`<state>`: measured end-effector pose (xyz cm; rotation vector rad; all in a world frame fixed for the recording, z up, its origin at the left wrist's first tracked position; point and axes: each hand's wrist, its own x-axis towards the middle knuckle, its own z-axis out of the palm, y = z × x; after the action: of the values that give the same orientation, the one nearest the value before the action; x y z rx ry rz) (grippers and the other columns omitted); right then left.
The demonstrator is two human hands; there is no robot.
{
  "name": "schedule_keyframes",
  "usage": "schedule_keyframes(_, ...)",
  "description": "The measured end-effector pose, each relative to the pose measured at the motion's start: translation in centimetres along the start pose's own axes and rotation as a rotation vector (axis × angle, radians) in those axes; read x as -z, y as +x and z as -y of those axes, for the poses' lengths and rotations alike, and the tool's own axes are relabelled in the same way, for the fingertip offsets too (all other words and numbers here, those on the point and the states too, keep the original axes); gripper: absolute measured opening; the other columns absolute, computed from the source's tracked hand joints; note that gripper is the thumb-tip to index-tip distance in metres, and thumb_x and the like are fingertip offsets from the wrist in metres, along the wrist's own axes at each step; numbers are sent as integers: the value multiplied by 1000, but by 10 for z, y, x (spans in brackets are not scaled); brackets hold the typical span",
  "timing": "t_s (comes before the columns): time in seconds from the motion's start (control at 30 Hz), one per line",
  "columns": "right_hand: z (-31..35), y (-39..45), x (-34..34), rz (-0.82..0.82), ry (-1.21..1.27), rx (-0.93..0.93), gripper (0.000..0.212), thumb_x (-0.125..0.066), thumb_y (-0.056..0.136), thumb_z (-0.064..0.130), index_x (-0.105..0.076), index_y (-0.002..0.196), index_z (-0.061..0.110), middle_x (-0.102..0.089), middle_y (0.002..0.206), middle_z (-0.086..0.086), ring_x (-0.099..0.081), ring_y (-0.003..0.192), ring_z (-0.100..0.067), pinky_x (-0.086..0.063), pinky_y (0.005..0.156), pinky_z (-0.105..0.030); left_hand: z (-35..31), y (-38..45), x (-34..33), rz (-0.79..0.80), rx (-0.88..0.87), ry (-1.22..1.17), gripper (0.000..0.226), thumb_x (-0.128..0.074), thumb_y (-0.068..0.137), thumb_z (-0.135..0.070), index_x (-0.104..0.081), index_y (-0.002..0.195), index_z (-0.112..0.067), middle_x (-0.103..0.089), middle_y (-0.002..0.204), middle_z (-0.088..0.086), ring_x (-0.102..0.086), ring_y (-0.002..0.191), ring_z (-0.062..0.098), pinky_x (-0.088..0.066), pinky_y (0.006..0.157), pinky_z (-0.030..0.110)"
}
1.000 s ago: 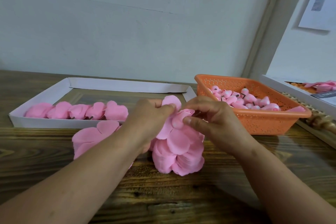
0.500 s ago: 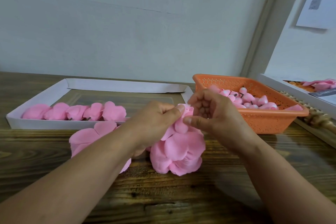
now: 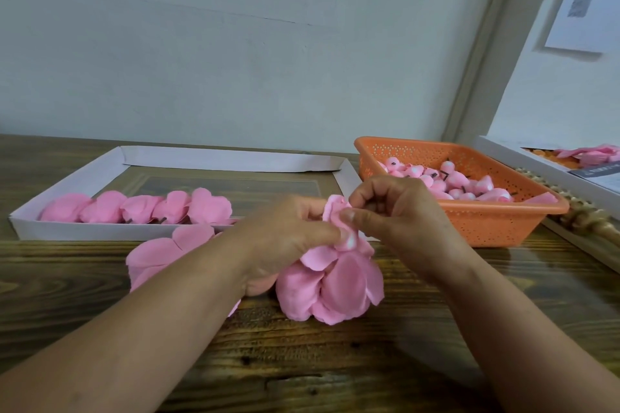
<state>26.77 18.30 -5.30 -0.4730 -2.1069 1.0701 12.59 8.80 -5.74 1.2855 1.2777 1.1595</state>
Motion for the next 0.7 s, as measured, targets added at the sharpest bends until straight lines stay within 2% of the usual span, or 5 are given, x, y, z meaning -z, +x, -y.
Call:
schedule_keyframes(0.1,0,-1,-5,-35,-27,-5,14,-69,81,2,-58,73,-2,-49,57,-11,-41,50,-15,-34,43,-22,4,-2,-2,-95,-46,72,9,-64,87,-4,-71,90,-7,-75,92,7,-71,92,17,-52,88,33)
schedule_keyframes(0.27,-2,0,-6,-83,50,-55,14,-73,78,3,-60,84,3,-58,62,-3,-50,52,-7,-42,47,-17,1,-3,-10,-182,-32,162,13,-58,94,-11,-68,100,-7,-70,102,23,-67,100,34,-48,96,55)
schedule_keyframes(0.37,-4,1,-4,-55,87,-86,13,-71,80,7,-61,86,6,-58,55,3,-49,47,-7,-41,46,-22,-1,-4,-12,-173,-35,239,18,-52,97,-16,-68,105,-17,-73,102,6,-67,102,22,-49,97,49)
schedule_keyframes(0.53,-6,0,-4,30,136,-56,5,-68,83,6,-67,88,8,-60,67,-20,-49,50,-10,-38,45,-20,-5,-4,-10,-169,-64,260,24,-52,96,-12,-64,114,-23,-72,106,0,-66,105,15,-49,98,45)
schedule_keyframes(0.7,-5,0,-2,13,197,-52,5,-63,83,-3,-66,81,1,-57,47,9,-47,38,1,-36,40,-11,-3,-2,-10,-228,2,94,32,-65,87,-8,-59,118,-17,-71,106,8,-67,103,23,-50,97,47)
